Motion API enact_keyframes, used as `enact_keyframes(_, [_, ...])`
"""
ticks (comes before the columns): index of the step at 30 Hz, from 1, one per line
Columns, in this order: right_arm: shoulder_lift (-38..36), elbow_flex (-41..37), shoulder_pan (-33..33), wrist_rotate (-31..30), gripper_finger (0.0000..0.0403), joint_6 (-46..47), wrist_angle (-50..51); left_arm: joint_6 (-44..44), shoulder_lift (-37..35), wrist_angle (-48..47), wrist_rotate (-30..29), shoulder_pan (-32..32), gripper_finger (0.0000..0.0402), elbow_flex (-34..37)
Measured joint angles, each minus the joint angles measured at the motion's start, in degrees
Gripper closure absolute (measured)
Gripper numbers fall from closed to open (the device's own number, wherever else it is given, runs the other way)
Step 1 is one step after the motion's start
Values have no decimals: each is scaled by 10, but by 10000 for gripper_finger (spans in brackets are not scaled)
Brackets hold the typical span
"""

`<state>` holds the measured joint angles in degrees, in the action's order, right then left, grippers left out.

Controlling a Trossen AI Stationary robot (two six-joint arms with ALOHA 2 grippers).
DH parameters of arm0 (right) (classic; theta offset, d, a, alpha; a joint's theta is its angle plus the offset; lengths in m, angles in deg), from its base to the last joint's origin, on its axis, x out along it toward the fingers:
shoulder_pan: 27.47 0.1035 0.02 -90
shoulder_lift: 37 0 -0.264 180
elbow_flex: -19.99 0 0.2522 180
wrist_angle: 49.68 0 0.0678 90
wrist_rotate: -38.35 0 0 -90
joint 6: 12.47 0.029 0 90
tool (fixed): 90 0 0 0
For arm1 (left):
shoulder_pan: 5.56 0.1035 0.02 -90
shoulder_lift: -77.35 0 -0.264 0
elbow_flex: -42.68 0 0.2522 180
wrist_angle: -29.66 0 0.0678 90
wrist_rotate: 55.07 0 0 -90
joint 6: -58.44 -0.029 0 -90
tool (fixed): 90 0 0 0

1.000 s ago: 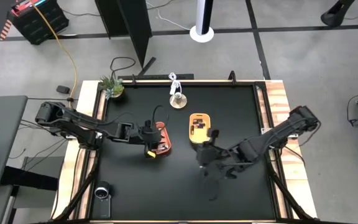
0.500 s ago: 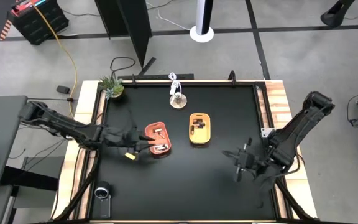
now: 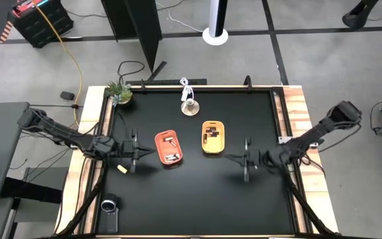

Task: Sort batteries
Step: Return to Home Position

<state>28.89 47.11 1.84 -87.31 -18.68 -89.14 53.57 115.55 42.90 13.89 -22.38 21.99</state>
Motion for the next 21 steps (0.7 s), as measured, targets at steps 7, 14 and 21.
enact_keyframes(7, [-21, -69, -120, 141, 402, 0, -62, 8, -47, 16, 26, 21, 401, 53])
enact_keyframes(14, [-102, -129, -119, 130, 403, -7, -52, 1, -95, -16, 43, 41, 401, 62])
enact_keyframes(21, [-252, -130, -95, 92, 403, -2, 139, 11, -196, -116, 44, 45, 401, 63])
